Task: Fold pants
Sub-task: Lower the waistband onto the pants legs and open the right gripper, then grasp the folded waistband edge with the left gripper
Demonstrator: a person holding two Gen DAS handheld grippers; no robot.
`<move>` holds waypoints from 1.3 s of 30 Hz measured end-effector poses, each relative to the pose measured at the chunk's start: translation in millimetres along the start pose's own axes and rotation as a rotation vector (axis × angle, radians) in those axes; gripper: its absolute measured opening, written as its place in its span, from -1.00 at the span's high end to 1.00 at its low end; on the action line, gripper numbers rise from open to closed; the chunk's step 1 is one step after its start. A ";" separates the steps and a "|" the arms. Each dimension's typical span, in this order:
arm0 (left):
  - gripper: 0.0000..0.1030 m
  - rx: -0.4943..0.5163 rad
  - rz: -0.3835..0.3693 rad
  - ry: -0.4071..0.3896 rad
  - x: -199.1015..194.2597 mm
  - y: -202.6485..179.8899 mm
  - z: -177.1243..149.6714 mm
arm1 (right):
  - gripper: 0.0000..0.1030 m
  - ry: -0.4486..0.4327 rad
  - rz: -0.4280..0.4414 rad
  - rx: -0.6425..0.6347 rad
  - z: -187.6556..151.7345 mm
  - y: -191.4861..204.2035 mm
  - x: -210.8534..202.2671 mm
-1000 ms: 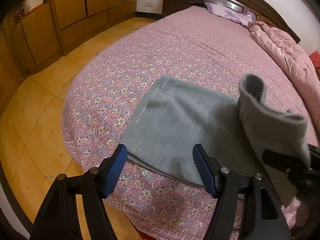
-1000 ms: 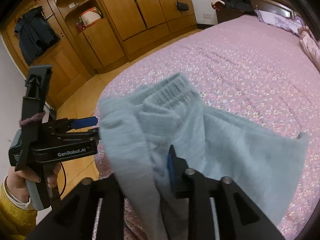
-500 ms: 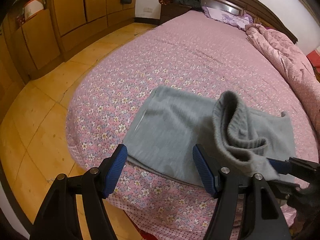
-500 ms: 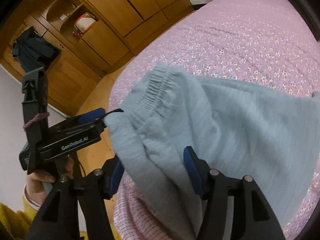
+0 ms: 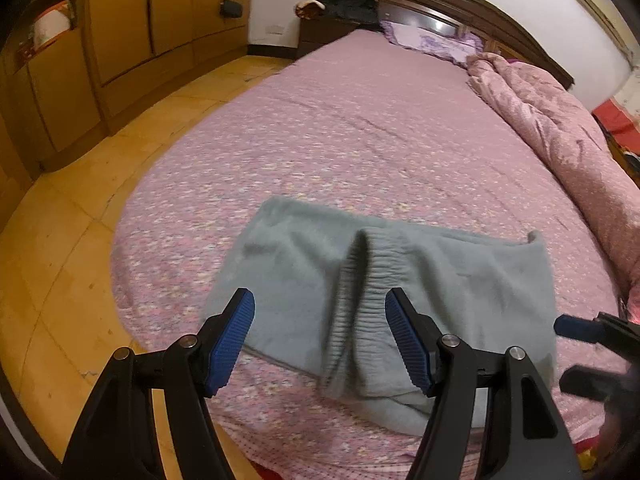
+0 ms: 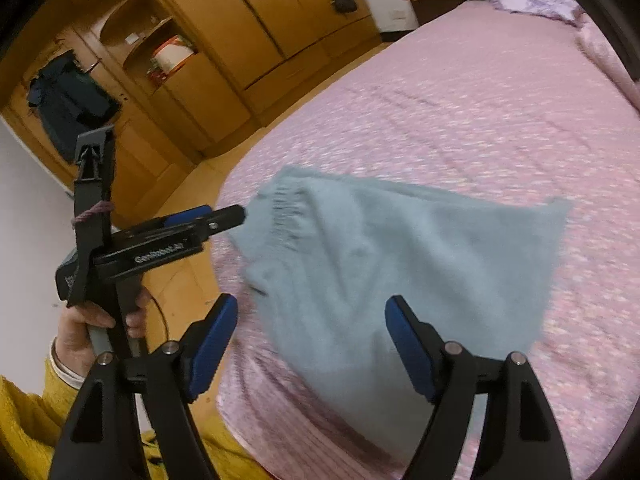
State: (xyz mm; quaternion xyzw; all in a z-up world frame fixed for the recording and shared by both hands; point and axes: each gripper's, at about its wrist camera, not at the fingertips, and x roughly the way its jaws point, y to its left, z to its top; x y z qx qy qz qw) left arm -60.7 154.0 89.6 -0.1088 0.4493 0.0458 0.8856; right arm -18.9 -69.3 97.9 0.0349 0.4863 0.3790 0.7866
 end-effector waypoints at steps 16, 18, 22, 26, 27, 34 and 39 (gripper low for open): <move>-0.21 0.029 -0.038 0.164 61.4 -13.7 -26.6 | -0.55 0.085 -0.289 0.082 -36.8 -72.7 11.7; -0.21 0.005 -0.054 0.172 64.2 -9.9 -28.0 | -0.55 0.120 -0.288 0.105 -39.7 -78.3 22.0; -0.21 0.031 -0.055 0.175 67.8 -11.4 -30.2 | -0.66 0.114 -0.276 0.106 -42.9 -82.2 27.9; -0.21 0.053 -0.060 0.177 73.6 -14.8 -32.2 | -0.91 0.079 -0.232 0.118 -45.9 -83.9 31.5; -0.21 0.054 -0.064 0.176 74.3 -15.1 -32.3 | -0.94 0.070 -0.225 0.119 -47.1 -83.5 32.5; 0.16 0.094 -0.089 0.145 69.6 -19.4 -33.8 | -0.99 0.060 -0.197 0.124 -47.4 -84.0 34.3; 0.38 0.109 -0.084 0.129 66.1 -27.5 -34.0 | -0.94 0.048 -0.172 0.143 -52.5 -92.0 23.3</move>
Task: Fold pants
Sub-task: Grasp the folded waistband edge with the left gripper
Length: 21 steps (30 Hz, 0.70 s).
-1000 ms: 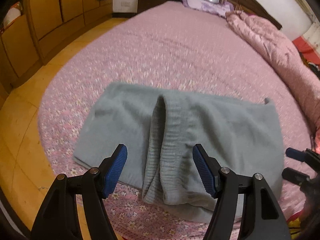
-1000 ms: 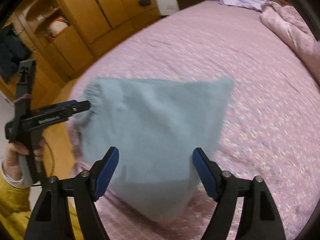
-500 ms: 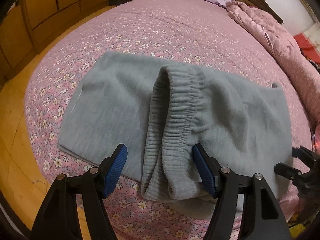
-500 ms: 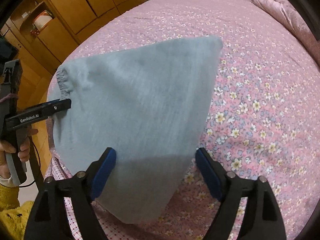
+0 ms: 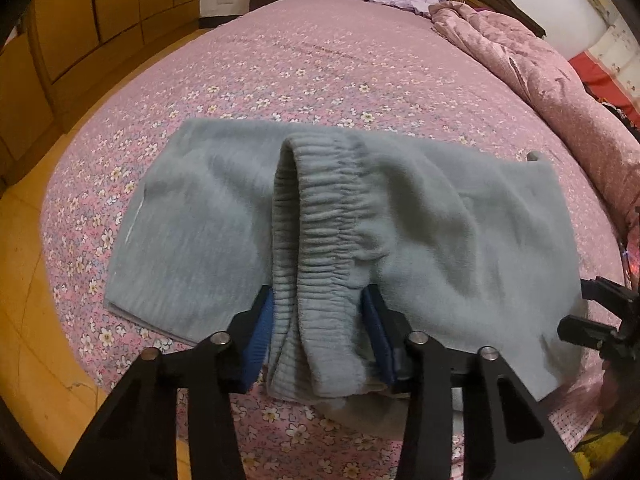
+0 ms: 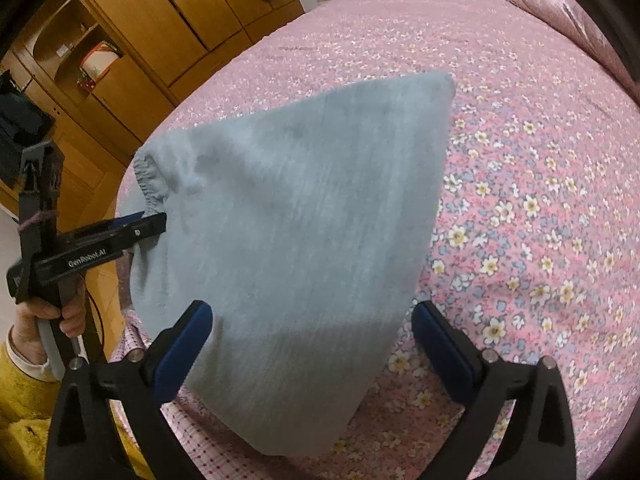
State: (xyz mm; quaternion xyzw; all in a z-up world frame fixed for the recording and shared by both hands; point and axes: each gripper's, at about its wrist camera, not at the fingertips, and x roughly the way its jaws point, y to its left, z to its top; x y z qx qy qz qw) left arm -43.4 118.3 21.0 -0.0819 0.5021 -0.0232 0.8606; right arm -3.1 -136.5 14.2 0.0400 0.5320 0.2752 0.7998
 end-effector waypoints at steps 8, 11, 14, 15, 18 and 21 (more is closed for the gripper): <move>0.75 0.006 -0.004 -0.047 -19.1 -8.2 2.8 | -0.73 -0.022 0.020 0.098 2.4 -14.6 -18.8; 0.78 0.003 -0.012 -0.072 -29.6 -10.8 8.6 | -0.70 -0.053 0.006 0.107 3.0 -18.5 -29.2; 0.82 0.013 -0.027 -0.110 -44.5 -13.6 16.8 | -0.70 -0.098 0.000 0.106 4.5 -20.7 -42.4; 0.83 0.021 -0.036 -0.125 -50.6 -15.1 20.4 | -0.70 -0.114 -0.003 0.105 4.9 -21.6 -46.5; 0.84 0.053 -0.049 -0.170 -67.2 -19.9 30.8 | -0.70 -0.147 -0.010 0.103 7.5 -24.3 -55.2; 0.84 0.067 -0.074 -0.196 -79.8 -20.7 42.6 | -0.70 -0.162 -0.018 0.111 7.8 -26.0 -59.9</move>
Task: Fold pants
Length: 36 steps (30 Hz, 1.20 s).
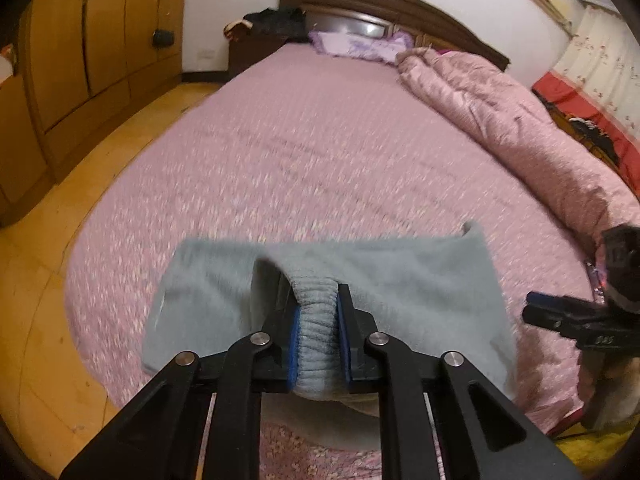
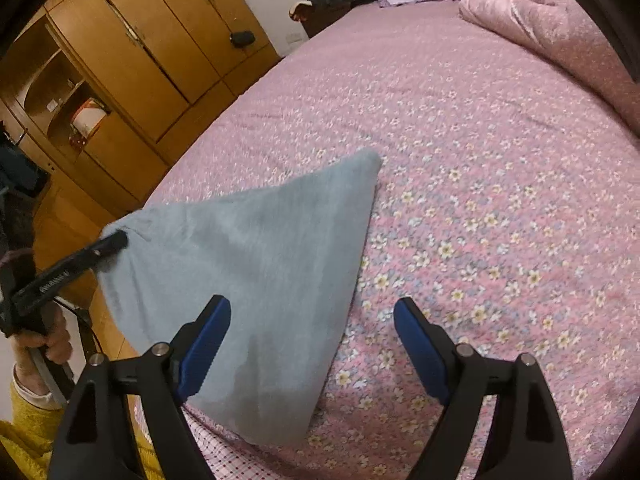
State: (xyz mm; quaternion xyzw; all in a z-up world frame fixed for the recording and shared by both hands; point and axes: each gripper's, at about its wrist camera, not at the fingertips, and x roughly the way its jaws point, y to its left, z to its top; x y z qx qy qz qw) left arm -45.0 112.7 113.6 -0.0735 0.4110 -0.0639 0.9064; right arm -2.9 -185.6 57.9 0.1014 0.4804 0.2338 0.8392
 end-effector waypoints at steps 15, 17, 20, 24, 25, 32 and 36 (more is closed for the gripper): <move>0.74 -0.105 0.051 0.188 35.6 25.7 -50.1 | -0.70 0.056 -0.025 -0.235 40.7 50.1 9.6; 0.69 -0.144 0.045 0.197 37.8 31.9 -57.6 | -0.70 0.092 -0.009 -0.279 49.7 64.3 22.2; 0.56 -0.187 0.032 0.183 35.9 38.1 -63.8 | -0.70 0.131 0.005 -0.352 61.3 85.9 41.0; 0.38 -0.228 0.027 0.170 31.3 45.8 -71.8 | -0.70 0.198 0.066 -0.491 71.1 125.6 69.6; 0.36 -0.243 0.024 0.168 29.3 48.5 -74.2 | -0.70 0.214 0.080 -0.526 74.0 135.4 78.0; 0.27 -0.374 0.004 0.177 23.8 59.6 -92.5 | -0.68 0.332 0.124 -0.731 76.2 186.8 131.4; 0.26 -0.404 0.003 0.205 28.0 57.7 -102.7 | -0.55 0.396 0.112 -0.790 71.8 193.5 157.0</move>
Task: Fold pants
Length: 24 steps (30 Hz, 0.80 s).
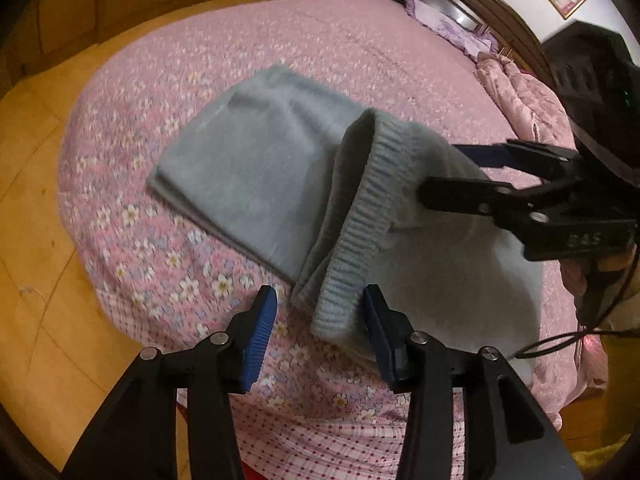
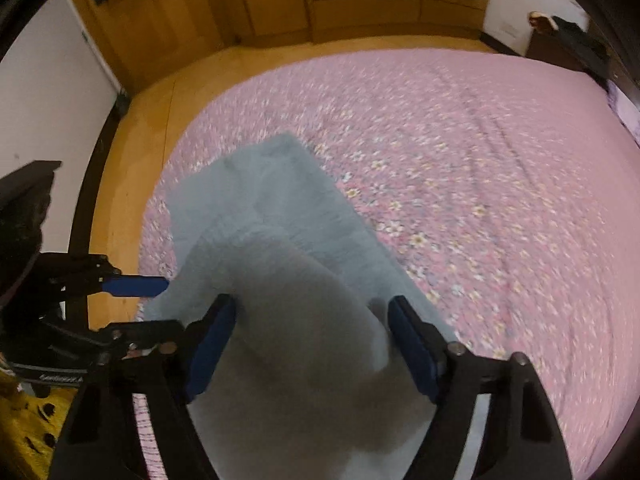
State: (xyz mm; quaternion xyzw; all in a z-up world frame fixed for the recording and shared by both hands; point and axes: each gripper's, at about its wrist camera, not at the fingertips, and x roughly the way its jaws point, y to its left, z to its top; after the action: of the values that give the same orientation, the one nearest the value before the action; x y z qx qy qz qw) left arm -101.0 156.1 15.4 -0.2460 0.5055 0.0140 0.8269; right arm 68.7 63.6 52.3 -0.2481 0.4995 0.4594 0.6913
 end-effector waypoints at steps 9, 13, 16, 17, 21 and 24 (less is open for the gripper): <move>0.26 -0.006 -0.037 0.024 11.2 -4.1 -4.4 | -0.39 0.018 0.029 -0.037 0.1 0.3 21.1; 0.56 0.001 -0.039 0.018 7.9 -6.3 -5.5 | 0.22 -0.005 0.064 -0.020 -5.2 0.8 15.6; 0.74 0.007 -0.040 0.012 4.7 -15.3 -2.9 | 0.58 -0.026 0.060 -0.008 -8.8 0.8 10.2; 0.75 0.012 -0.037 0.007 1.7 -17.9 -3.2 | 0.62 -0.036 0.064 -0.002 -10.4 0.6 7.5; 0.78 0.039 -0.018 -0.021 -13.4 -28.4 -3.2 | 0.77 -0.079 0.075 0.011 -18.4 3.7 -7.2; 0.78 0.087 0.007 -0.048 -25.2 -38.7 -4.2 | 0.77 -0.114 0.068 0.015 -20.8 8.6 -19.4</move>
State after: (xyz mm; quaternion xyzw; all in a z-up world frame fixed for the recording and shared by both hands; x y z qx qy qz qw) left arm -106.3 126.0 50.3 -0.2077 0.4866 0.0011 0.8486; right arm 50.0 43.3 63.3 -0.1993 0.4709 0.4925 0.7043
